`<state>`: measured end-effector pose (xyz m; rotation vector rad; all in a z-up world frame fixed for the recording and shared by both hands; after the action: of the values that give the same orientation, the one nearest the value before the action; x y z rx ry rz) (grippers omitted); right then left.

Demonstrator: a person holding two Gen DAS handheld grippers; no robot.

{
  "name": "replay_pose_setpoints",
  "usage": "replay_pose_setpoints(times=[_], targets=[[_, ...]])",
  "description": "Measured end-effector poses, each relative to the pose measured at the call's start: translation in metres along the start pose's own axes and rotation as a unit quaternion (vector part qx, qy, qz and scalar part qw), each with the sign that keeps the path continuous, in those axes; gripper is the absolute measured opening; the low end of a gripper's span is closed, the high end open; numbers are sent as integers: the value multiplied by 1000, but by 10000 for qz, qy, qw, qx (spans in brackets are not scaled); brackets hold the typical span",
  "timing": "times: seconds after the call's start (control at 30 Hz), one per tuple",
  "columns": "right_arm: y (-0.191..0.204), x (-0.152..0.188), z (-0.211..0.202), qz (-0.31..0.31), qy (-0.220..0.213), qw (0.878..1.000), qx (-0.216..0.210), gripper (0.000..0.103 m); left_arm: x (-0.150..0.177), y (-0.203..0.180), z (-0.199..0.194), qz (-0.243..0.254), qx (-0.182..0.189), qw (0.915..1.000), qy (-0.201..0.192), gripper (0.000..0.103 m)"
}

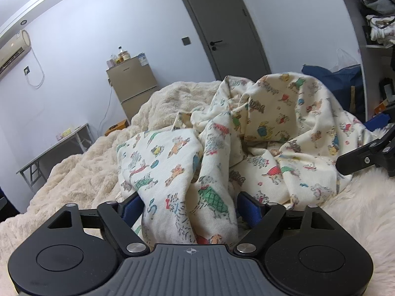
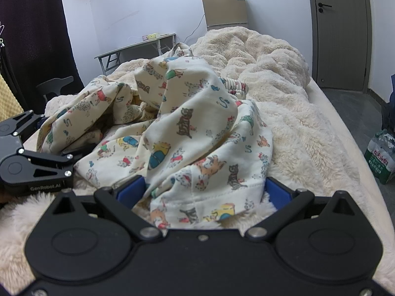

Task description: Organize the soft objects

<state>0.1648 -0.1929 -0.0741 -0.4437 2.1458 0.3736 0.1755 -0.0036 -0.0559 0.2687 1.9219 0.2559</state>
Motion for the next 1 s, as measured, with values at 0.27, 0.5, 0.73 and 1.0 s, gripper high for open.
replay_pose_setpoints(times=[0.27, 0.5, 0.73, 1.0], targets=[[-8, -41, -35, -346, -286, 9988, -180, 88, -48, 40, -23, -743, 259, 9950, -610, 17], [18, -78, -43, -1003, -351, 9932, -468, 89, -79, 74, -44, -1250, 223, 9869, -995, 16], [20, -71, -4, -1489, 319, 9883, -92, 75, -60, 160, -66, -2047, -366, 9725, -1051, 15], [-2, -34, -14, -1072, 426, 9929, -280, 73, 13, 235, -46, -2763, -989, 9559, -119, 20]])
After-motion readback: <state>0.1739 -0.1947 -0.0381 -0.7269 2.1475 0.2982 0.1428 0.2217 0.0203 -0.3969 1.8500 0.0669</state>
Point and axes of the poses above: each gripper's, at about its wrist camera, not at the fingertips, and z roughly the way its jaws point, y to its left, x to its underside, the point moved 10 cm from there along z, roughly the way its jaws point, and after that the axes turned 4 degrees about -z, right-handed, at the moved point
